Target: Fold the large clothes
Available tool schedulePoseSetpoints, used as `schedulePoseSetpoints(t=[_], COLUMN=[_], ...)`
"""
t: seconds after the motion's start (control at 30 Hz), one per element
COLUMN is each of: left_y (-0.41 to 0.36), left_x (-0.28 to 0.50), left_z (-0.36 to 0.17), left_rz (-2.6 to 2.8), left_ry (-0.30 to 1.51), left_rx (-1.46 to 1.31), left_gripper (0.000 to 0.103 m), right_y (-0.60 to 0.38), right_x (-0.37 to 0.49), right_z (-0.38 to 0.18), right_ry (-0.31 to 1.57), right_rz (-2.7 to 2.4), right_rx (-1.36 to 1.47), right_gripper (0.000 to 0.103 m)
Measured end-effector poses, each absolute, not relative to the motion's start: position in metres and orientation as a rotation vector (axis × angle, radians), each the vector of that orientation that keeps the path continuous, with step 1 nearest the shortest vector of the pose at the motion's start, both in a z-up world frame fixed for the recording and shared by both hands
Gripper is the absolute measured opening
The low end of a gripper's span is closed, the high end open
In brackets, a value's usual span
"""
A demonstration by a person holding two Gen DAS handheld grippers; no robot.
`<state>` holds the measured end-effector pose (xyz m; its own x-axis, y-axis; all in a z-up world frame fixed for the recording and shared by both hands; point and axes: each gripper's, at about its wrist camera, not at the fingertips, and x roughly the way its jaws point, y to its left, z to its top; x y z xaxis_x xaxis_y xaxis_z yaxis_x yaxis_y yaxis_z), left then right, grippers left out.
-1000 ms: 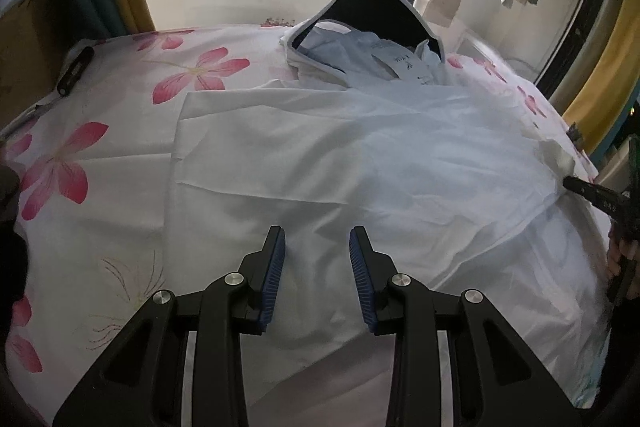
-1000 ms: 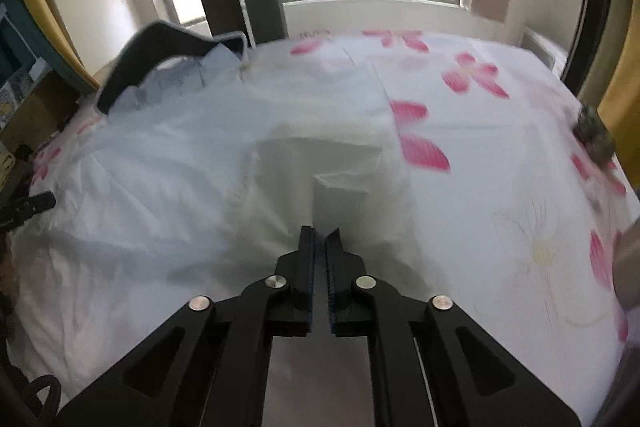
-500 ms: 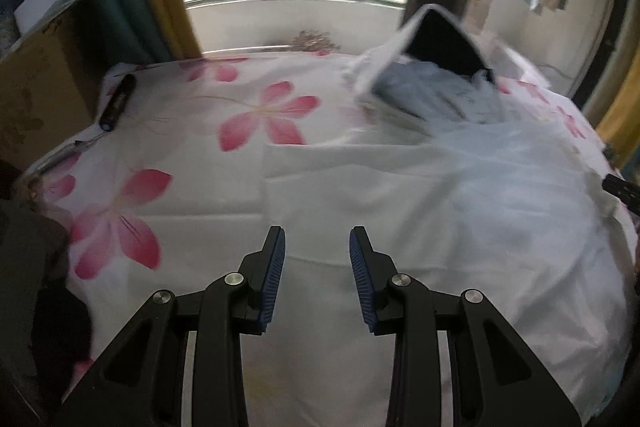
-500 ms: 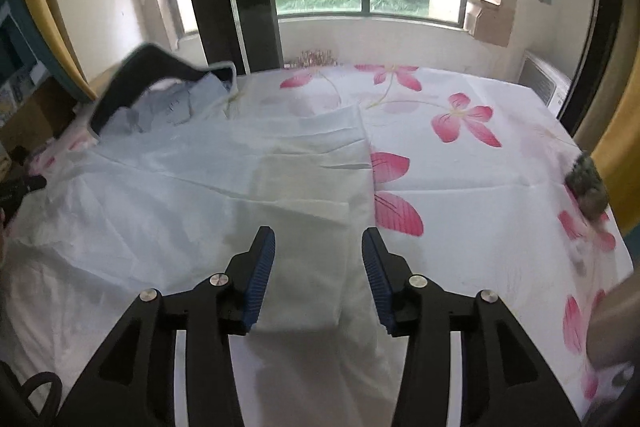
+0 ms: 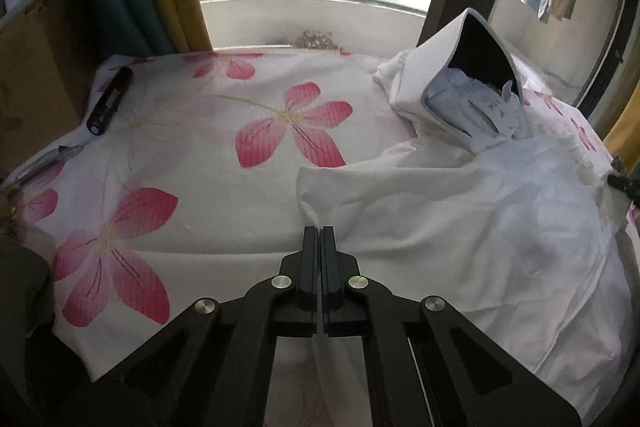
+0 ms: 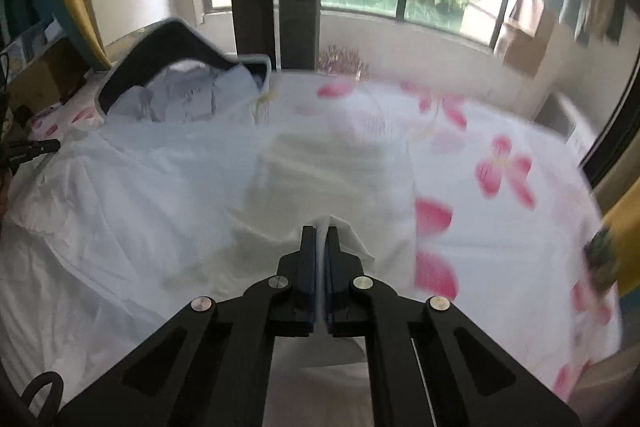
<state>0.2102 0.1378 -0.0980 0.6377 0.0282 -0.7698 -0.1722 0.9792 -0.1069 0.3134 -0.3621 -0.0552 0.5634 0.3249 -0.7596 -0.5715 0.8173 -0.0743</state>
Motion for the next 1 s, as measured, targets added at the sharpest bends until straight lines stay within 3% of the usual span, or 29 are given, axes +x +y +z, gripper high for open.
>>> schedulePoseSetpoints(t=[0.27, 0.6, 0.63, 0.7, 0.77, 0.83, 0.9, 1.0], left_y=[0.157, 0.159, 0.160, 0.162, 0.162, 0.159, 0.153, 0.143], left_x=[0.208, 0.220, 0.219, 0.214, 0.209, 0.202, 0.195, 0.187], left_z=[-0.075, -0.093, -0.092, -0.089, -0.084, -0.077, -0.070, -0.064], left_rz=[0.164, 0.201, 0.205, 0.208, 0.207, 0.194, 0.180, 0.164], left_ry=[0.778, 0.879, 0.877, 0.869, 0.856, 0.841, 0.831, 0.819], left_rx=[-0.213, -0.212, -0.217, -0.235, -0.244, -0.244, -0.236, -0.226], left_gripper=[0.001, 0.006, 0.008, 0.024, 0.030, 0.031, 0.032, 0.034], right_y=[-0.341, -0.338, -0.341, -0.346, -0.354, -0.360, -0.367, -0.374], right_x=[0.337, 0.358, 0.356, 0.353, 0.349, 0.344, 0.339, 0.332], right_z=[-0.036, -0.081, -0.082, -0.079, -0.074, -0.070, -0.065, -0.061], right_ry=[0.742, 0.882, 0.885, 0.878, 0.872, 0.866, 0.858, 0.853], right_rz=[0.535, 0.466, 0.459, 0.444, 0.422, 0.406, 0.393, 0.394], right_rx=[-0.364, -0.361, -0.359, -0.357, -0.349, -0.340, -0.328, -0.322], right_gripper=[0.003, 0.006, 0.008, 0.014, 0.023, 0.042, 0.053, 0.054])
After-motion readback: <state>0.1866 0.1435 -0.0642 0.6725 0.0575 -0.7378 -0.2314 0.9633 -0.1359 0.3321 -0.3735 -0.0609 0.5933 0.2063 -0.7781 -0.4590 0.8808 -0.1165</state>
